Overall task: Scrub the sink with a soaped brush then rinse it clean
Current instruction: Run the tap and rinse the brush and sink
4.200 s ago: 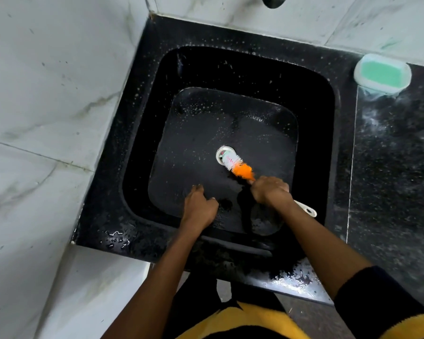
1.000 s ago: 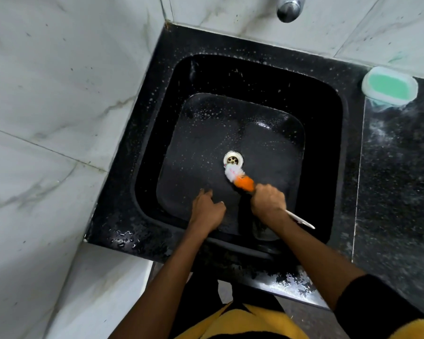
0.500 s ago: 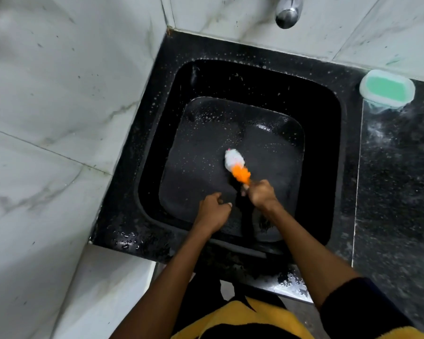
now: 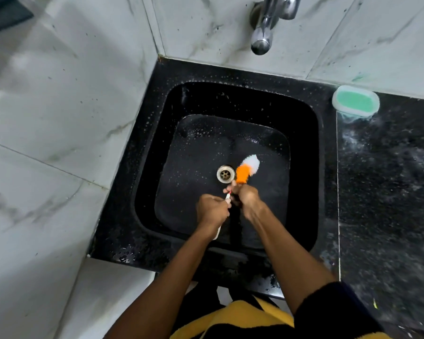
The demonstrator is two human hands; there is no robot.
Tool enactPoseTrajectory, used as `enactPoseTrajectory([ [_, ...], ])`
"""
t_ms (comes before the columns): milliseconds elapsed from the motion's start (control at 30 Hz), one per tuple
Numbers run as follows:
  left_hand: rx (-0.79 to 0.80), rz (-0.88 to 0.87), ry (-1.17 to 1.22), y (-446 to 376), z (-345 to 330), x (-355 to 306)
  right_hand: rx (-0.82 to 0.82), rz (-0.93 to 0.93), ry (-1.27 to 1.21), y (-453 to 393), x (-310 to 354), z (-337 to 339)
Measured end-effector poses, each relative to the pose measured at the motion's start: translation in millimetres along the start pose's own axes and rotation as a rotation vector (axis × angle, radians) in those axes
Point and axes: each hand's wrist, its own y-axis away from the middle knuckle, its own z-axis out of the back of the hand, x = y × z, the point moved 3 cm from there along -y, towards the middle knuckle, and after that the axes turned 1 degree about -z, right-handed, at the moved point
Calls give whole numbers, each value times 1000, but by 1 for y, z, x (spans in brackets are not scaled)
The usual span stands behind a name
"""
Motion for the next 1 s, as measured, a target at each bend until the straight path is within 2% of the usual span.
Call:
enactPoseTrajectory([
  [100,-122,-66,-252,8,-2,6,-6,-51,-144,6,-12,-2],
  [300,-208,-195,-379,21,-4,-5,-45,-2,-152,15,-6,-10],
  [433,-188,-223,-244,21,3,-7,19,23,-165,24,2,-20],
  [600,-41,-217,-12,12,14,-14,55,144,180,30,15,-26],
  [700,-28,-202,94,7,18,-25,46,250,336,33,27,-31],
  [767,-41,-195,130,4,23,-31,104,297,441,39,40,-32],
  [900,-60,-201,165,-7,30,-39,181,227,650,46,76,-15],
  [1000,-96,-219,198,-16,35,-45,96,289,517,40,125,2],
])
